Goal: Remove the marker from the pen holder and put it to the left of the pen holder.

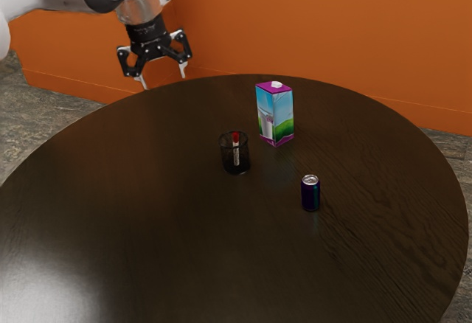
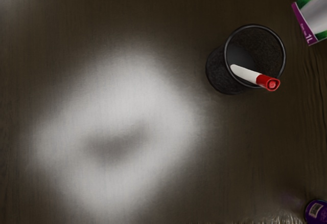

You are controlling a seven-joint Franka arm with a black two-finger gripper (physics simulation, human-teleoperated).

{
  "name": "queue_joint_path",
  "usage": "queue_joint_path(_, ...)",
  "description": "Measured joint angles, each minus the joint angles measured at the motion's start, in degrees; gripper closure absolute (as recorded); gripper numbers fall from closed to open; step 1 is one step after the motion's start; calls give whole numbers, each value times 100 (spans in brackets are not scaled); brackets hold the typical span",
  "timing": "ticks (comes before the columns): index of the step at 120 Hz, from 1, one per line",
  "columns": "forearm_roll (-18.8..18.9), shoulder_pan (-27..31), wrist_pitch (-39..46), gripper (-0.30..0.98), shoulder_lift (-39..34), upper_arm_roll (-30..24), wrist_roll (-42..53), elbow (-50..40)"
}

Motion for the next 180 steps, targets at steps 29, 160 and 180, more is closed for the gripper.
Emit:
queue_joint_path(29,379,-220,751,2,323,-10,1029,-330)
queue_joint_path(160,2586,-2129,3764,0,2870,1729,-1967,167)
queue_joint_path(180,2244,-2132,3363,0,2820,1728,-2487,168)
